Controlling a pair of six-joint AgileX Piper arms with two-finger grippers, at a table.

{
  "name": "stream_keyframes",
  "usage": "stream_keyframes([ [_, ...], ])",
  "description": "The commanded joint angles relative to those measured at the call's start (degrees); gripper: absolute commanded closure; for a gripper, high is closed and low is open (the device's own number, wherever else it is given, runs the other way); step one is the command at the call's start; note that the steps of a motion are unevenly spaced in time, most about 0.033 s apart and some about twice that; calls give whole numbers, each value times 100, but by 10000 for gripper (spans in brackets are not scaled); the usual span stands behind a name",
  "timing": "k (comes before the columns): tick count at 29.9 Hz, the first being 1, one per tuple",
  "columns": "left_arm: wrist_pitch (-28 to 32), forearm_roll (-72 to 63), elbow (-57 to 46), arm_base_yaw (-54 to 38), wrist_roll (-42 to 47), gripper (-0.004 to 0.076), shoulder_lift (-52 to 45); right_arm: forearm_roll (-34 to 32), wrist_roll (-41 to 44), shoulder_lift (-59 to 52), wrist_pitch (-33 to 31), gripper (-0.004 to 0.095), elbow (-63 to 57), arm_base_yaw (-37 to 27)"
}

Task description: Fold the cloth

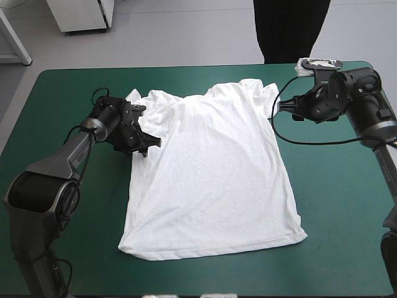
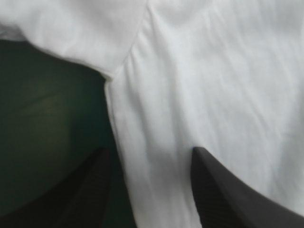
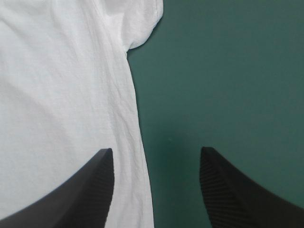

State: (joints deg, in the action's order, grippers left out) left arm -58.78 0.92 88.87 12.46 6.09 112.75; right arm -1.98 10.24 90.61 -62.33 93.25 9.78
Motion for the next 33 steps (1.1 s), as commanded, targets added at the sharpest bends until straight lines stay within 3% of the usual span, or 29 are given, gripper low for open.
stream_keyframes([
  [1,-32,-92,263,-30,55,346,10,-42,-59,-197,237,399,187,-36],
  [6,-258,-272,253,-135,55,384,364,-42,-103,-197,226,399,187,-36],
  [8,-281,-216,253,-148,67,484,407,-42,-127,-193,236,399,187,-36],
  [11,-270,-185,253,-156,93,720,421,-42,-214,-153,210,399,187,-36],
  [20,-295,-188,253,-246,119,731,402,198,-555,352,23,399,253,-36],
  [33,-253,-227,253,-246,119,731,388,570,-569,1803,-480,399,1311,-26],
])
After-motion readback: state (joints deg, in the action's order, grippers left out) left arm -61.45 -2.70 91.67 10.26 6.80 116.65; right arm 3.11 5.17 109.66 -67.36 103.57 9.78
